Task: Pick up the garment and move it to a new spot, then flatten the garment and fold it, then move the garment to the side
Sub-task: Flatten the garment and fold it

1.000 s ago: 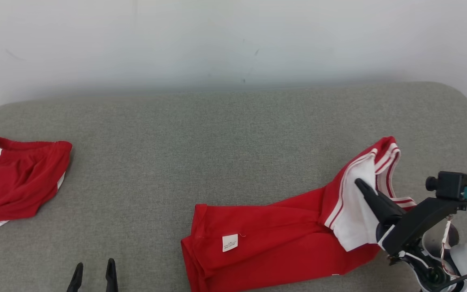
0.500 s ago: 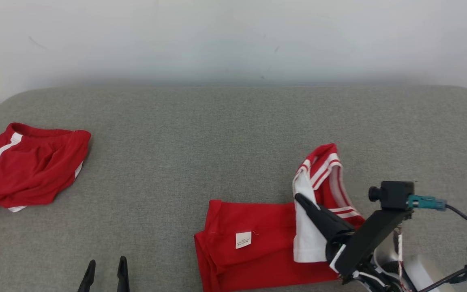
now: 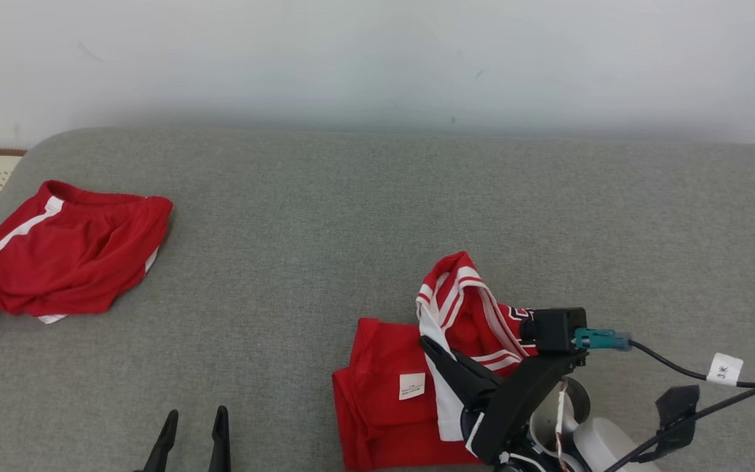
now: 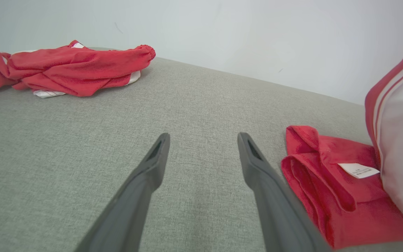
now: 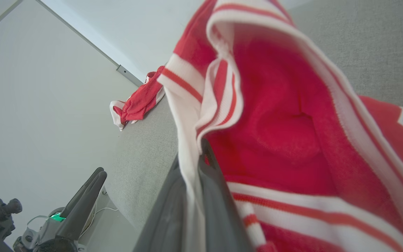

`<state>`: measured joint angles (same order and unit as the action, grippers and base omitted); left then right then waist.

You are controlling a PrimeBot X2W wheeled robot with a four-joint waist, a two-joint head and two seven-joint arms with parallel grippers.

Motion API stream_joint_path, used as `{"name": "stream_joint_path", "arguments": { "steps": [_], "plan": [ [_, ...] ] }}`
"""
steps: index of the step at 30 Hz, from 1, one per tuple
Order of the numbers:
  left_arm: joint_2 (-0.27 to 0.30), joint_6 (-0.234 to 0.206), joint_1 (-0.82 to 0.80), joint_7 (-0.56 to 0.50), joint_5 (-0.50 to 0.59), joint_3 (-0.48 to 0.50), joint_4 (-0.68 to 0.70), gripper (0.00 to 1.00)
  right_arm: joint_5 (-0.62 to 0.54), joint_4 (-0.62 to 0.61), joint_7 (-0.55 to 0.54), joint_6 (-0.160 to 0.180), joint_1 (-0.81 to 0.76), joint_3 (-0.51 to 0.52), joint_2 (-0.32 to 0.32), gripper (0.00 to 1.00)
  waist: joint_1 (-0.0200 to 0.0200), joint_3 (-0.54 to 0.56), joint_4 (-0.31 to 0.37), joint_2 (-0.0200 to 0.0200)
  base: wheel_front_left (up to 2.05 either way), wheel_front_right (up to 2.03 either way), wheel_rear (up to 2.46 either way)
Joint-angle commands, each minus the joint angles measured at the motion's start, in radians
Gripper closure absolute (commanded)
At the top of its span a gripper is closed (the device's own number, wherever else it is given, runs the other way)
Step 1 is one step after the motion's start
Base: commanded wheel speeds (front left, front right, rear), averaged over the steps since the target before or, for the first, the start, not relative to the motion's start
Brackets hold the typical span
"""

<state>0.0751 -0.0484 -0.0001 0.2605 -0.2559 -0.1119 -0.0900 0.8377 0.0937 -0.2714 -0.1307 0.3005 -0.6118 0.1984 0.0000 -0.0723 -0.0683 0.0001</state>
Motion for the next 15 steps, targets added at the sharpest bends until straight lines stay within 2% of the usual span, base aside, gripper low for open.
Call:
{"name": "stream_joint_path", "arguments": {
  "steps": [1,12,13,14,15],
  "plan": [
    [0.0,0.005,-0.008,0.006,0.005,-0.002,-0.01,0.0,-0.012,0.022,0.015,0.0,0.016,-0.009,-0.013,1.0,0.0,-0.005,-0.012,-0.0001,0.0,0.0,0.0],
    [-0.008,0.025,-0.038,0.006,0.012,-0.011,-0.04,0.0,0.0,0.186,0.099,0.0,0.071,-0.081,-0.056,1.0,0.0,-0.024,-0.046,-0.0001,0.0,0.0,0.0],
    [-0.009,0.026,-0.039,0.006,0.012,-0.011,-0.042,0.0,0.003,0.198,0.105,0.0,0.075,-0.086,-0.057,0.89,0.0,-0.024,-0.047,-0.0001,0.0,0.0,0.0],
    [-0.01,0.027,-0.04,0.006,0.012,-0.011,-0.044,0.0,0.003,0.208,0.11,0.0,0.078,-0.091,-0.059,0.64,0.0,-0.024,-0.048,-0.0001,0.0,0.0,0.0],
    [-0.011,0.028,-0.041,0.006,0.012,-0.01,-0.045,0.0,0.009,0.216,0.116,0.0,0.081,-0.097,-0.061,0.23,0.0,-0.023,-0.049,-0.0001,0.0,0.0,0.0]
  ]
}}
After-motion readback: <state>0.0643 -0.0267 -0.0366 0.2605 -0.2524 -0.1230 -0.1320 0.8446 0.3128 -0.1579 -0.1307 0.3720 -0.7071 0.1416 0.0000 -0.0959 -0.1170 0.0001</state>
